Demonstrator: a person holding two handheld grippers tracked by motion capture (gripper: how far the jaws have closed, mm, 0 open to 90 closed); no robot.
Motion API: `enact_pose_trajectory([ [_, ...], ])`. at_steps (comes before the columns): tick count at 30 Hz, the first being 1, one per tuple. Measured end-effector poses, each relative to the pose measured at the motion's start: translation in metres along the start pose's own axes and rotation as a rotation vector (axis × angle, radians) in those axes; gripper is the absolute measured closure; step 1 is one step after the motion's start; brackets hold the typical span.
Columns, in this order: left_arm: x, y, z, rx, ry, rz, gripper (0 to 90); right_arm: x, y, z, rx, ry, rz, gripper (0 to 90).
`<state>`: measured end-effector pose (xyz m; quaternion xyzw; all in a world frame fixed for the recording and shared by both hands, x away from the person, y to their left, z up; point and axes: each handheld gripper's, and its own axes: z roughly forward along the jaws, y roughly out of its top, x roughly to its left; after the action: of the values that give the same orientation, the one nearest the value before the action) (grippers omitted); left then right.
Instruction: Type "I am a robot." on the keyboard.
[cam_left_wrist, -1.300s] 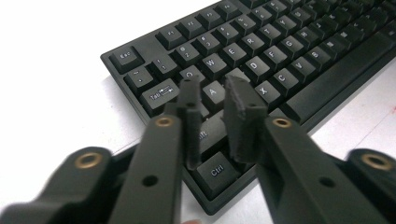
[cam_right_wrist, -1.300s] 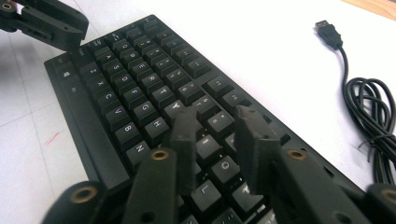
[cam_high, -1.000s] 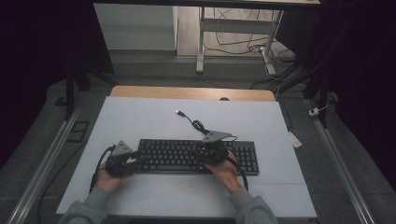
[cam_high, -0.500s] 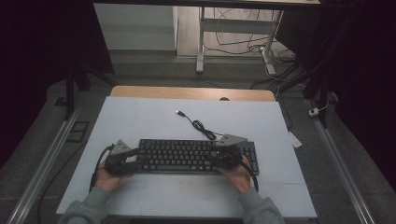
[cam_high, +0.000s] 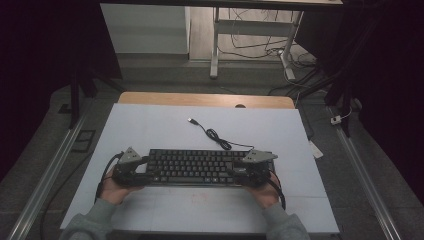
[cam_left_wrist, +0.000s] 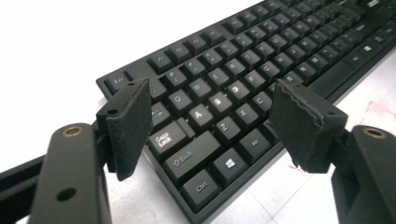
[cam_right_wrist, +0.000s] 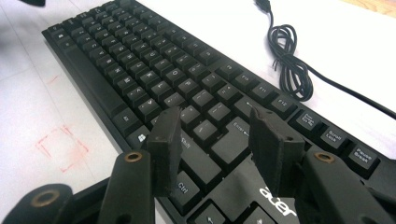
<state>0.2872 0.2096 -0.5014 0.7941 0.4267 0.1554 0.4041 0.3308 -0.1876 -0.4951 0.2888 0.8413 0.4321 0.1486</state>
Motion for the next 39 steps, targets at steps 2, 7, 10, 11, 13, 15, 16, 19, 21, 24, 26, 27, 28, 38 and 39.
enact_pose_trajectory([
  [2,0.0,0.003,-0.001,0.0,-0.003,0.005,30.3,0.0,-0.001,-0.001,-0.001,0.004,-0.001,54.3],
  [7,-0.003,0.015,0.001,0.003,-0.023,0.029,31.6,0.0,-0.003,-0.004,-0.008,0.008,-0.004,54.2],
  [10,-0.009,0.023,0.005,0.008,-0.043,0.05,33.0,-0.002,-0.005,-0.007,-0.01,0.006,-0.009,54.1],
  [11,-0.011,0.025,0.006,0.013,-0.051,0.059,33.8,-0.002,-0.005,-0.007,-0.016,0.005,-0.005,54.1],
  [13,-0.016,0.03,0.01,0.018,-0.067,0.074,36.2,-0.003,-0.006,-0.009,-0.01,0.0,-0.007,54.1],
  [15,-0.021,0.034,0.014,0.018,-0.091,0.09,39.3,-0.004,-0.007,-0.009,-0.009,-0.003,-0.002,54.1],
  [16,-0.023,0.035,0.016,0.018,-0.101,0.098,40.7,-0.005,-0.008,-0.009,-0.009,-0.004,0.0,54.1],
  [19,-0.03,0.038,0.019,0.021,-0.13,0.116,44.8,-0.005,-0.008,-0.01,-0.005,-0.01,-0.003,54.1],
  [21,-0.032,0.038,0.021,0.021,-0.143,0.123,48.2,-0.006,-0.009,-0.01,-0.007,-0.009,-0.002,54.1],
  [24,-0.034,0.038,0.022,0.025,-0.151,0.131,55.5,-0.006,-0.009,-0.009,-0.003,-0.01,-0.003,54.1],
  [26,-0.034,0.037,0.023,0.023,-0.154,0.127,62.0,-0.005,-0.009,-0.009,-0.003,-0.007,-0.004,54.0],
  [27,-0.035,0.036,0.023,0.022,-0.158,0.127,66.1,-0.005,-0.009,-0.009,-0.002,-0.008,-0.004,54.0],
  [28,-0.035,0.036,0.024,0.025,-0.164,0.13,69.9,-0.005,-0.009,-0.009,-0.003,-0.009,-0.004,54.0],
  [38,-0.044,0.03,0.041,0.097,-0.191,0.174,88.8,-0.006,-0.01,-0.008,0.001,-0.017,-0.002,53.8],
  [39,-0.045,0.03,0.042,0.101,-0.192,0.177,88.8,-0.006,-0.01,-0.008,0.002,-0.017,-0.003,53.8],
])
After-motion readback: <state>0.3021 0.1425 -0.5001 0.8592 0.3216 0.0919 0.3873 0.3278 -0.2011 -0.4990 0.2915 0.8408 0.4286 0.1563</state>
